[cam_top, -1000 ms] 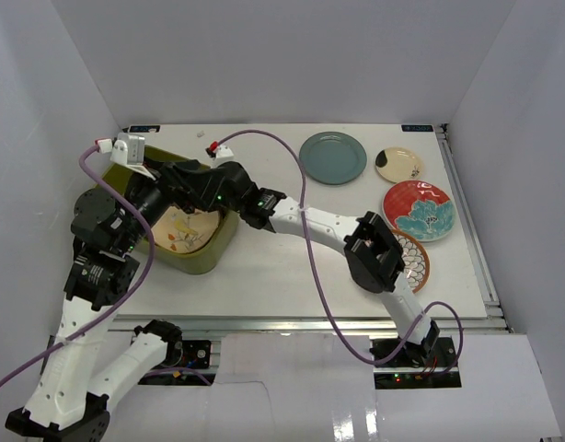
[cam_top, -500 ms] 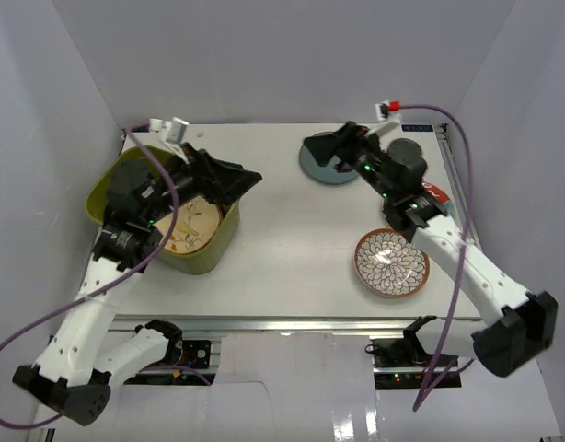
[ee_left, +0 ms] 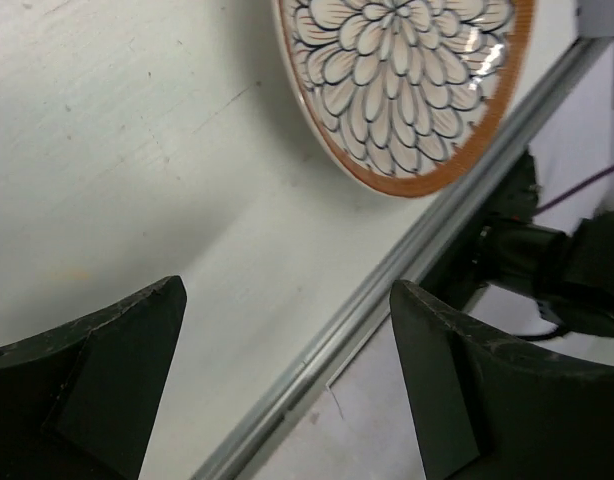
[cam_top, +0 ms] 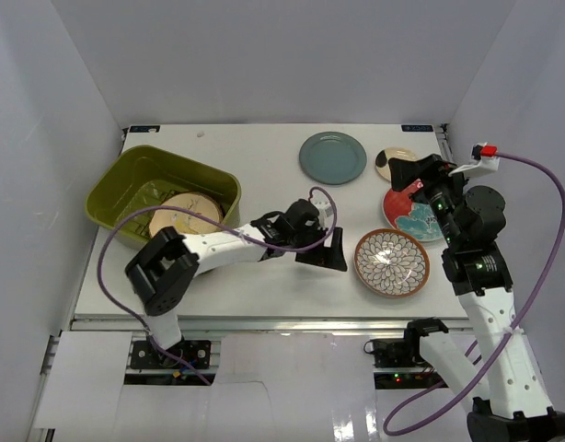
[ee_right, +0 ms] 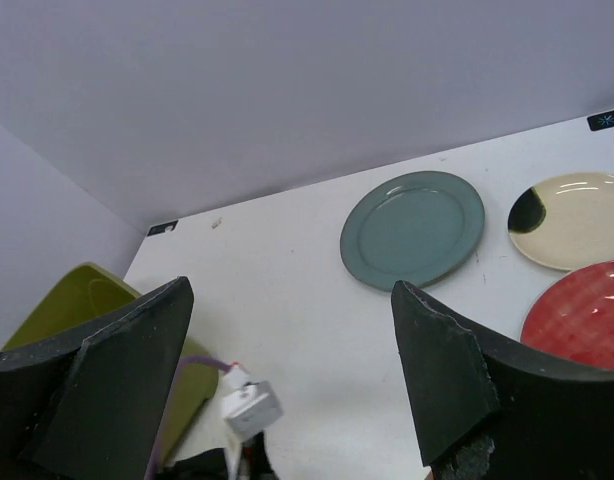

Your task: Place the plates into the plastic bin on the countertop

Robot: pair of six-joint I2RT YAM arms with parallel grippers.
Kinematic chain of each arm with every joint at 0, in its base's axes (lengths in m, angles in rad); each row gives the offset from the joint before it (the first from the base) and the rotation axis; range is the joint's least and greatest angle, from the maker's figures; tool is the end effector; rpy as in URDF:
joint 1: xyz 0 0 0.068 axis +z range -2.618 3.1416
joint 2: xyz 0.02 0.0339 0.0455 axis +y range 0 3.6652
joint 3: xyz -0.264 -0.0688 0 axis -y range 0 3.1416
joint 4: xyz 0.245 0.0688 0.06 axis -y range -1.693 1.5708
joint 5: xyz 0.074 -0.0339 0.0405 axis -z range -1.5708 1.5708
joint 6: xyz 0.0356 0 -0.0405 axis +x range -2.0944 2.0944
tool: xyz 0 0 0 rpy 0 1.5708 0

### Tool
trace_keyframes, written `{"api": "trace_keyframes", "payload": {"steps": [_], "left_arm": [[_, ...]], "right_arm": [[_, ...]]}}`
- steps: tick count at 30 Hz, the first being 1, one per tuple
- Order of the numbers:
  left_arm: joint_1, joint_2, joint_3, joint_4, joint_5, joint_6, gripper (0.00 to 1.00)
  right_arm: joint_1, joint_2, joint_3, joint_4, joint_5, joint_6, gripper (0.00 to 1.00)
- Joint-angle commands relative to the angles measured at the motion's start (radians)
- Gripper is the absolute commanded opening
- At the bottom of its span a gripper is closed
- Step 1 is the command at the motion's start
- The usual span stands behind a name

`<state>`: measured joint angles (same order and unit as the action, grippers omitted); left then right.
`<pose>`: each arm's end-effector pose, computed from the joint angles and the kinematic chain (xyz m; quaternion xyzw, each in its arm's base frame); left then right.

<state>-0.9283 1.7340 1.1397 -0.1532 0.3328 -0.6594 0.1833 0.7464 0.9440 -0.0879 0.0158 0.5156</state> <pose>0.2174 -0.3099 0.2133 0.1868 0.8868 -0.3878 0.1684 0.1609 0.0293 0.4117 0.1162 0.6571 0.2500 0.7016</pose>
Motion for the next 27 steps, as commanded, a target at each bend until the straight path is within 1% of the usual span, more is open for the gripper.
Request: {"api": "trace_keyframes", "payload": {"steps": [1,4,8,12,16,17,19,20,22,23,26,27], "left_arm": [[-0.03,0.123,0.112,0.017,-0.075,0.03,0.94],[-0.032,0.231,0.153,0.05,-0.054,0.024,0.93],[-0.032,0.323,0.221,0.089,0.009,0.006,0.91],[-0.032,0.398,0.281,0.101,0.018,-0.008,0.88],[-0.032,0.478,0.347,0.052,-0.027,-0.005,0.75],[-0.032,0.489,0.356,0.046,-0.037,0.0,0.65],[-0.033,0.515,0.377,0.043,-0.057,0.001,0.55],[-0.033,0.522,0.385,0.04,-0.06,0.004,0.38],[-0.033,0.533,0.397,0.034,-0.066,0.006,0.17],[-0.032,0.53,0.396,0.026,-0.067,0.009,0.0],[-0.032,0.471,0.348,0.015,-0.077,0.03,0.0],[-0.033,0.417,0.307,0.009,-0.08,0.04,0.0]], "right_arm": [[-0.005,-0.025,-0.01,-0.027,-0.039,-0.046,0.86],[-0.005,-0.036,-0.027,-0.027,-0.08,-0.046,0.86],[-0.007,-0.035,-0.057,-0.024,-0.114,-0.046,0.86],[-0.008,-0.033,-0.083,-0.023,-0.131,-0.046,0.86],[-0.008,-0.039,-0.099,-0.021,-0.129,-0.048,0.85],[-0.008,-0.041,-0.1,-0.021,-0.134,-0.046,0.85],[-0.008,-0.039,-0.109,-0.012,-0.151,-0.039,0.85],[-0.008,-0.039,-0.111,-0.012,-0.155,-0.034,0.85],[-0.01,-0.038,-0.114,-0.01,-0.162,-0.032,0.84],[-0.01,-0.038,-0.113,-0.01,-0.166,-0.029,0.84],[-0.01,-0.042,-0.108,-0.012,-0.174,-0.025,0.84],[-0.011,-0.045,-0.108,-0.012,-0.175,-0.023,0.84]]}}
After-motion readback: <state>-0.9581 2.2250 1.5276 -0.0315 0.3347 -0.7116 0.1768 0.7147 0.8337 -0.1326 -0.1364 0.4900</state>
